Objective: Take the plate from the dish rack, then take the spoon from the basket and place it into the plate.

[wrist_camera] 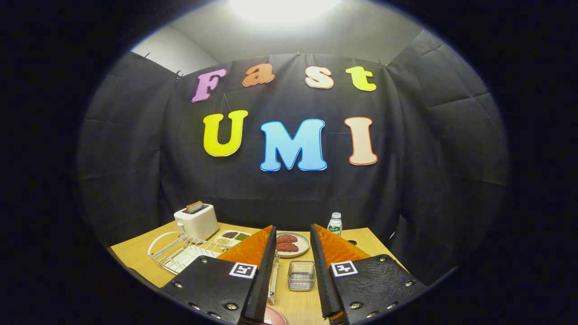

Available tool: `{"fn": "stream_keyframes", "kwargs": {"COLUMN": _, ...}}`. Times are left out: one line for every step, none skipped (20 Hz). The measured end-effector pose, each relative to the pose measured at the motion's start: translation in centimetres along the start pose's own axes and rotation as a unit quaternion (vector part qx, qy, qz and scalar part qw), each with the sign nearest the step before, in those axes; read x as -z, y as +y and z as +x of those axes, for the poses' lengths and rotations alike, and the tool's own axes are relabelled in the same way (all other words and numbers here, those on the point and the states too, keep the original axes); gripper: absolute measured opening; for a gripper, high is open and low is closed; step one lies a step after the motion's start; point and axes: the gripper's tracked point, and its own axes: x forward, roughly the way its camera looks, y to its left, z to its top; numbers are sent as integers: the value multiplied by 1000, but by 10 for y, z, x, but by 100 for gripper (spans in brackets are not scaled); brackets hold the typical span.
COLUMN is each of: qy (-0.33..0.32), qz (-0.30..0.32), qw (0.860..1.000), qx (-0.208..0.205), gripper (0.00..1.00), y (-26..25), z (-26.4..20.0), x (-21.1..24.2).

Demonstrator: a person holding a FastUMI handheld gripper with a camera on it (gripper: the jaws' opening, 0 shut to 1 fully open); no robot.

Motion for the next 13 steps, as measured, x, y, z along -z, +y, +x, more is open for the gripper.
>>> {"fn": "stream_keyframes", "kwargs": {"qy": 1, "qz": -1, "qw": 1000, "qx": 0, "gripper": 48, "y": 0, "z": -1, "x": -1}}
{"fn": "stream_keyframes", "kwargs": {"qy": 2, "qz": -1, "qw": 1000, "qx": 1, "gripper": 58, "y": -1, "z": -1, "x": -2}}
{"fn": "stream_keyframes", "kwargs": {"qy": 3, "qz": 0, "qw": 1000, "qx": 2, "gripper": 59, "y": -1, "z": -1, "x": -1}}
{"fn": "stream_keyframes", "kwargs": {"qy": 2, "qz": 3, "qw": 1000, "qx": 2, "gripper": 71, "y": -1, "z": -1, "x": -3}}
{"fn": "stream_keyframes", "kwargs": {"qy": 2, "qz": 5, "qw": 1000, "qx": 5, "gripper": 82, "y": -4, "z": 1, "x": -4}}
{"fn": "stream_keyframes", "kwargs": {"qy": 0, "qz": 7, "qw": 1000, "qx": 7, "gripper": 86, "y": -6, "z": 1, "x": -4}}
{"fn": "stream_keyframes", "kwargs": {"qy": -1, "qz": 11, "qw": 1000, "qx": 6, "gripper": 86, "y": -6, "z": 1, "x": -5}}
{"fn": "stream_keyframes", "kwargs": {"qy": -3, "qz": 13, "qw": 1000, "qx": 4, "gripper": 86, "y": -7, "z": 2, "x": -6}}
{"fn": "stream_keyframes", "kwargs": {"qy": -2, "qz": 13, "qw": 1000, "qx": 4, "gripper": 86, "y": -8, "z": 3, "x": -5}}
{"fn": "stream_keyframes", "kwargs": {"qy": -1, "qz": 12, "qw": 1000, "qx": 5, "gripper": 86, "y": -11, "z": 3, "x": -4}}
{"fn": "stream_keyframes", "kwargs": {"qy": -3, "qz": 10, "qw": 1000, "qx": 4, "gripper": 86, "y": -12, "z": 4, "x": -4}}
{"fn": "stream_keyframes", "kwargs": {"qy": -5, "qz": 9, "qw": 1000, "qx": 4, "gripper": 86, "y": -14, "z": 5, "x": -4}}
{"fn": "stream_keyframes", "kwargs": {"qy": -6, "qz": 12, "qw": 1000, "qx": 1, "gripper": 86, "y": -14, "z": 6, "x": -4}}
